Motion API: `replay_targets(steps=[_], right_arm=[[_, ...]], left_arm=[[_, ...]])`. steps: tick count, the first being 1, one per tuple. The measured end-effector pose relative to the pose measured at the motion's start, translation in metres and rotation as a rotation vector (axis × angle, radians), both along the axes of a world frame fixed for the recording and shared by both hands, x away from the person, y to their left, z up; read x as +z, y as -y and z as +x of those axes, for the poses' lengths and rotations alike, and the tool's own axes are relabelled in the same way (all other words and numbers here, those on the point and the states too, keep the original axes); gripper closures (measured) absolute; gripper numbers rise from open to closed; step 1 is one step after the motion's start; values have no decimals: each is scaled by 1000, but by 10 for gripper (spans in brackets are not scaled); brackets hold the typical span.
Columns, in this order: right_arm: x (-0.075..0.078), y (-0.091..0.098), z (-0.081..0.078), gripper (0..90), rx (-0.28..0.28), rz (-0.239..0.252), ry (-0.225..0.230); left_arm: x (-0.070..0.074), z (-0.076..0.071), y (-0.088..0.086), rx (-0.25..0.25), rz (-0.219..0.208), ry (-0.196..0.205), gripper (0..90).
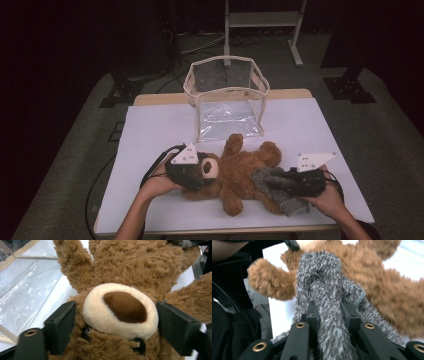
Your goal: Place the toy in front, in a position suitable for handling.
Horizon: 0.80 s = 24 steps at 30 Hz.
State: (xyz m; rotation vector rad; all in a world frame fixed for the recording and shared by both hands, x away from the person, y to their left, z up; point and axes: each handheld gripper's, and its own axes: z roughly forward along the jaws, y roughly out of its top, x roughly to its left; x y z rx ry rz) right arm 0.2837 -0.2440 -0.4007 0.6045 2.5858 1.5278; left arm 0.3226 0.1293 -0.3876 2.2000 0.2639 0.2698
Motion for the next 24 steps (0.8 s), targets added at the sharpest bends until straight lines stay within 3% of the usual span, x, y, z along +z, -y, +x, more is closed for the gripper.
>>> replay_targets(steps=[5,10,15,24], right_arm=[[11,-23,8,711,31,-7,40],[16,-31,9,712,39,-18,70],[9,-13,0,710,13,-36,57],[-10,30,-16,709,-72,-23,-21]], left_arm=[[1,-2,-3,-8,23,16,289],[-1,-1,-6,9,5,-1,299],[-1,-1,-5,5,8,-3,299],[-1,-1,-5,1,3,-16,296]])
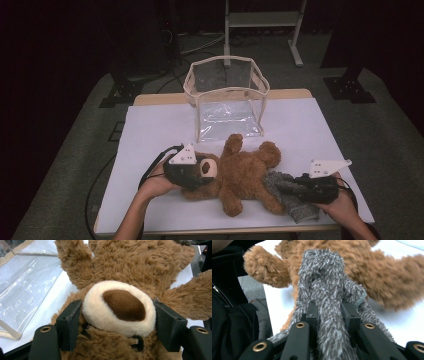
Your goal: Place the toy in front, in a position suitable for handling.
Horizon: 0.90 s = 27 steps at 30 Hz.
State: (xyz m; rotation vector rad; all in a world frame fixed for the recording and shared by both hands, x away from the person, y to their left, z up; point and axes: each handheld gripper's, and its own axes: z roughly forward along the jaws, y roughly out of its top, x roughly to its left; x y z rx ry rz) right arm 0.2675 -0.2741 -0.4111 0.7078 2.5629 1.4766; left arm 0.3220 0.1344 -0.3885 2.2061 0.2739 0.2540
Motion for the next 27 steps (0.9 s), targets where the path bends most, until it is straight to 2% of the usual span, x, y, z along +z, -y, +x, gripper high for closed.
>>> replay_targets(steps=[6,10,12,16,18,23,27], right_arm=[[2,2,2,710,-13,11,2],[9,-8,10,710,1,15,21],[13,-20,18,710,26,12,33],[18,-29,25,710,42,9,49],[23,-28,31,710,32,14,64],[24,-23,38,710,11,26,51],[16,-32,39,711,35,21,20]], left_arm=[[0,0,0,-3,6,-3,295],[1,-1,1,-17,10,0,290],[1,-3,0,-26,17,2,288],[1,-4,-1,-35,24,3,288],[1,-5,-1,-41,26,5,287],[3,-5,-1,-44,32,8,281],[4,-5,1,-45,33,24,247]])
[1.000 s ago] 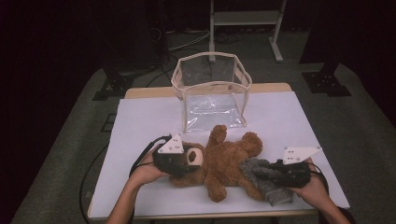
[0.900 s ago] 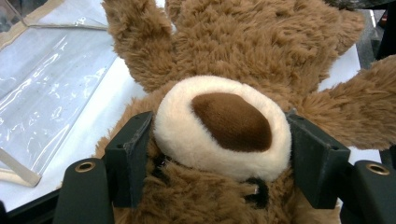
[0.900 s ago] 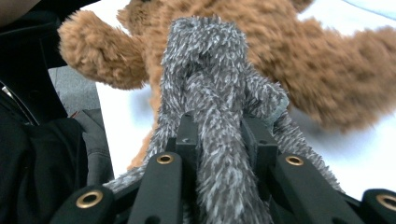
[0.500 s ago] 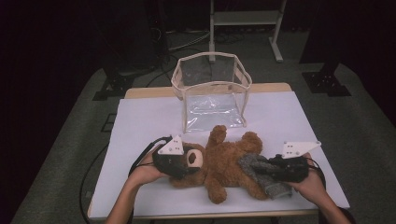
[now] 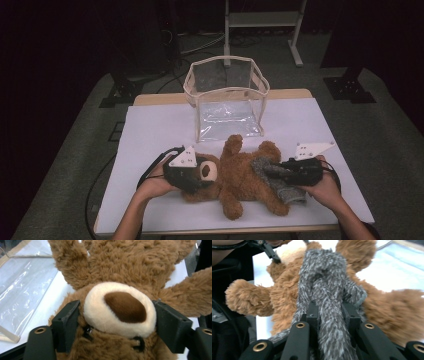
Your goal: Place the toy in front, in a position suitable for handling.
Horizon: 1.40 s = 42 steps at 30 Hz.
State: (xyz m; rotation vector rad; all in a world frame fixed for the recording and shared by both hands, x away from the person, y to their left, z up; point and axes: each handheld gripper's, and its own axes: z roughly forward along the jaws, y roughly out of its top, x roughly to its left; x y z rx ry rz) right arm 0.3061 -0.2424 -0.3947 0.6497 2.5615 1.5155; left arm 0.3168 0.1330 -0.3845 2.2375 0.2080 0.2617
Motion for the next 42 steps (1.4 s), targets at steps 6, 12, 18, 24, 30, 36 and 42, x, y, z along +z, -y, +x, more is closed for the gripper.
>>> replay_targets(steps=[6,12,18,24,30,36,42], right_arm=[[3,-16,-3,710,35,-20,6],[-1,-10,-4,710,32,-4,-9],[-14,9,-14,710,9,-24,-52],[-12,24,-15,710,-26,-27,-52],[15,10,-2,711,-23,-8,26],[10,-11,2,711,18,-44,34],[-9,4,-1,711,-4,-23,-21]], left_arm=[[-1,1,4,0,6,8,220],[-1,0,3,-5,9,7,303],[-1,-1,4,-5,11,6,304],[-1,-1,4,-5,7,-3,308],[-1,-2,4,-14,12,0,308],[-1,-3,3,-17,14,-1,308],[-2,-3,3,-21,10,-5,308]])
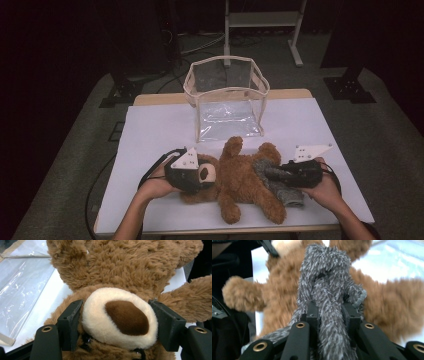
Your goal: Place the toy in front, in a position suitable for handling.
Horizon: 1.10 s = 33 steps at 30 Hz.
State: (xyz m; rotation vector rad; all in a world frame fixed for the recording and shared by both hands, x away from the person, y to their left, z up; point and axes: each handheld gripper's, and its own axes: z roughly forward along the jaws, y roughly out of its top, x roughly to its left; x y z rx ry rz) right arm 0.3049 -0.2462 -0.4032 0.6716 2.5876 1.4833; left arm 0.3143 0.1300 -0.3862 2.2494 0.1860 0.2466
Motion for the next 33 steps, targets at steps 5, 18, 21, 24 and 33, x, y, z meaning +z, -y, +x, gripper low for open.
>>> replay_targets(steps=[5,18,21,24,33], right_arm=[[-7,14,-4,711,-27,-19,-24],[46,-15,22,710,7,-36,102],[42,-26,27,709,25,-59,98],[33,-26,29,708,23,-69,72],[13,21,22,706,-68,-75,7]], left_arm=[[0,0,0,-1,1,-3,310],[0,-5,2,-30,17,10,311],[0,-6,1,-38,16,6,310],[0,-7,0,-44,13,6,310],[0,-8,2,-48,24,7,309]])
